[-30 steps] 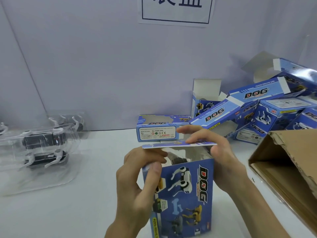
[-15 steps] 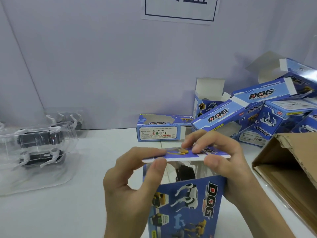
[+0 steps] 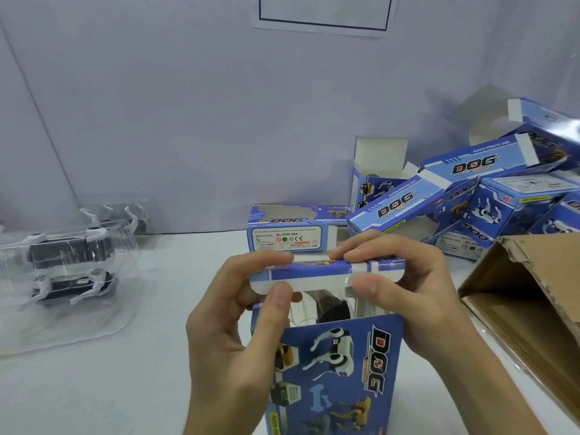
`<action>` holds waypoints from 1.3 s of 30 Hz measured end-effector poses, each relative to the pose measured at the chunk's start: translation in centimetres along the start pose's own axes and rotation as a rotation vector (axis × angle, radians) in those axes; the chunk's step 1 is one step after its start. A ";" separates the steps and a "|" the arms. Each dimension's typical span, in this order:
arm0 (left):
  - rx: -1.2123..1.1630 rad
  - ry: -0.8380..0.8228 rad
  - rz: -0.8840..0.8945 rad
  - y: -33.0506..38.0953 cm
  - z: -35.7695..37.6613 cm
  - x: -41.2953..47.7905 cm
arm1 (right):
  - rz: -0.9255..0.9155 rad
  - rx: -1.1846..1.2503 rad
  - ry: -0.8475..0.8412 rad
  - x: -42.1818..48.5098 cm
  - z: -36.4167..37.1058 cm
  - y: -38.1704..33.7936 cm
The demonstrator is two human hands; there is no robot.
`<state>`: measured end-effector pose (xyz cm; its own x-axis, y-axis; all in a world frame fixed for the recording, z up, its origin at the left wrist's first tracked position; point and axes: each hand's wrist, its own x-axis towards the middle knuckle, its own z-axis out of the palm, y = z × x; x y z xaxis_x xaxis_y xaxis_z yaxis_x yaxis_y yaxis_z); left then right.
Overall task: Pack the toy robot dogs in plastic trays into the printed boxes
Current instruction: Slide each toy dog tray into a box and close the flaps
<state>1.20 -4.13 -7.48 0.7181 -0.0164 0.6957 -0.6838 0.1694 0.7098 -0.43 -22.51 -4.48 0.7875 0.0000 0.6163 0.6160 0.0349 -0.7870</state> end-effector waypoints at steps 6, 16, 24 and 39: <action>0.017 -0.078 -0.039 0.2 0.0 0.5 | -0.058 -0.006 0.039 -0.2 -0.3 -0.2; 0.009 0.030 0.002 -0.1 0.5 0.4 | -0.039 -0.019 -0.007 -0.3 -0.1 -0.1; 0.495 -0.030 0.380 -1.8 2.2 -1.0 | -0.039 -0.059 0.297 -0.4 1.4 0.6; 0.762 -0.179 0.534 -2.1 2.3 -0.8 | 0.057 0.122 0.042 0.0 -1.2 1.6</action>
<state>1.75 -6.72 -9.27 0.2986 -0.2847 0.9109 -0.8621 -0.4900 0.1294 0.57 -23.61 -5.78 0.8229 -0.0368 0.5670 0.5651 0.1570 -0.8099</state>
